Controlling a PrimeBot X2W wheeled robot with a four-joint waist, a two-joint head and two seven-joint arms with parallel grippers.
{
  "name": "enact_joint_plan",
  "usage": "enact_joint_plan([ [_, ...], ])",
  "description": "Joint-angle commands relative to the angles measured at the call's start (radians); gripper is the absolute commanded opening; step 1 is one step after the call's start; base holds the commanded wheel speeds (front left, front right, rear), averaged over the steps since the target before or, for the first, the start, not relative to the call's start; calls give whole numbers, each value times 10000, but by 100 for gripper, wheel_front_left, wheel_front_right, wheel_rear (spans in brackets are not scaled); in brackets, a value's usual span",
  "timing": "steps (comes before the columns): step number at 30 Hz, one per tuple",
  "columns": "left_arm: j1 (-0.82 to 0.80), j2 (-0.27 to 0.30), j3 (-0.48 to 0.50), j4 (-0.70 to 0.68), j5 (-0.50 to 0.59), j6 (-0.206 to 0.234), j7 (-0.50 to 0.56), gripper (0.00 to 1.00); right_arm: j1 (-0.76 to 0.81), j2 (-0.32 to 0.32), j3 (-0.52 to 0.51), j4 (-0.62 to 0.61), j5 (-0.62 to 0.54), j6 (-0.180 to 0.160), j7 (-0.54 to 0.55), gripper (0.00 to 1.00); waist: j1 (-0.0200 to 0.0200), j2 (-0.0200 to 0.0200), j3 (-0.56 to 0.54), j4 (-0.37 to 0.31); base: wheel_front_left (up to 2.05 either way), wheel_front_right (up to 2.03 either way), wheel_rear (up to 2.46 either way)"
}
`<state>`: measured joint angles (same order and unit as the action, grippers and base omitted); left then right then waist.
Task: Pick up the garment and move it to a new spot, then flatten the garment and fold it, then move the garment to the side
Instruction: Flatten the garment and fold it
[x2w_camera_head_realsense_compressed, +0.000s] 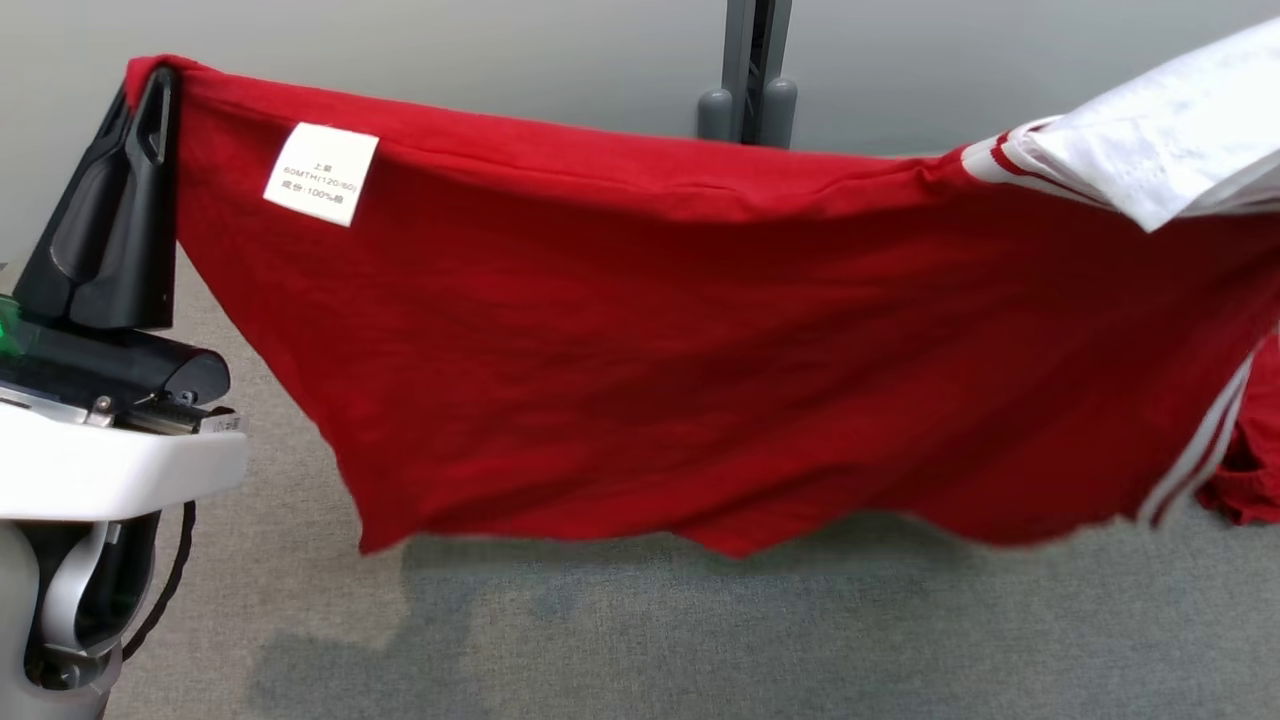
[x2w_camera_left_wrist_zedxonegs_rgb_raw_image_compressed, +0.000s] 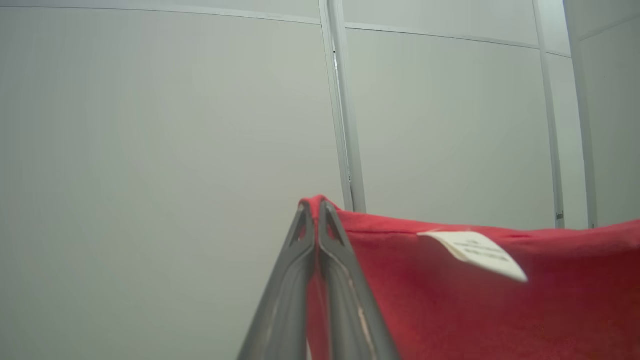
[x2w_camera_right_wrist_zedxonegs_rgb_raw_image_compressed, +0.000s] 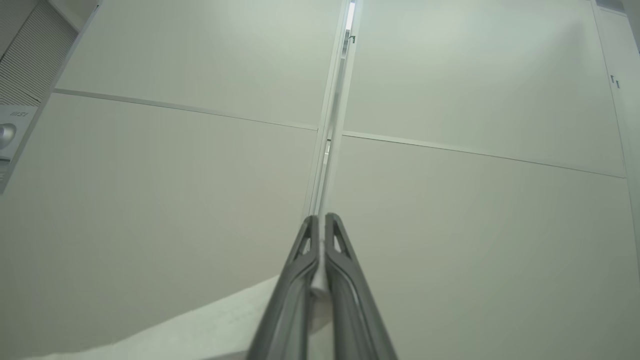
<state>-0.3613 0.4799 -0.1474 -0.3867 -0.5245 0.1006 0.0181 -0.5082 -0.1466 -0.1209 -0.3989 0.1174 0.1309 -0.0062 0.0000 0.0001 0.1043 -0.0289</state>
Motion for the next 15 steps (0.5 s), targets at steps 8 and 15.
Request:
enact_joint_plan([
  [8, -617, 47, -79, 110, 41, -69, 43, 0, -299, -95, 66, 522, 415, -4, 229, 0, 0, -1, 122, 37, 0, 0, 0],
  [15, -2612, -189, -551, 2320, -238, -959, -179, 0, -2105, -533, 464, 3161, 1122, -4, -156, 0, 0, -1, 606, 81, 0, 0, 0],
])
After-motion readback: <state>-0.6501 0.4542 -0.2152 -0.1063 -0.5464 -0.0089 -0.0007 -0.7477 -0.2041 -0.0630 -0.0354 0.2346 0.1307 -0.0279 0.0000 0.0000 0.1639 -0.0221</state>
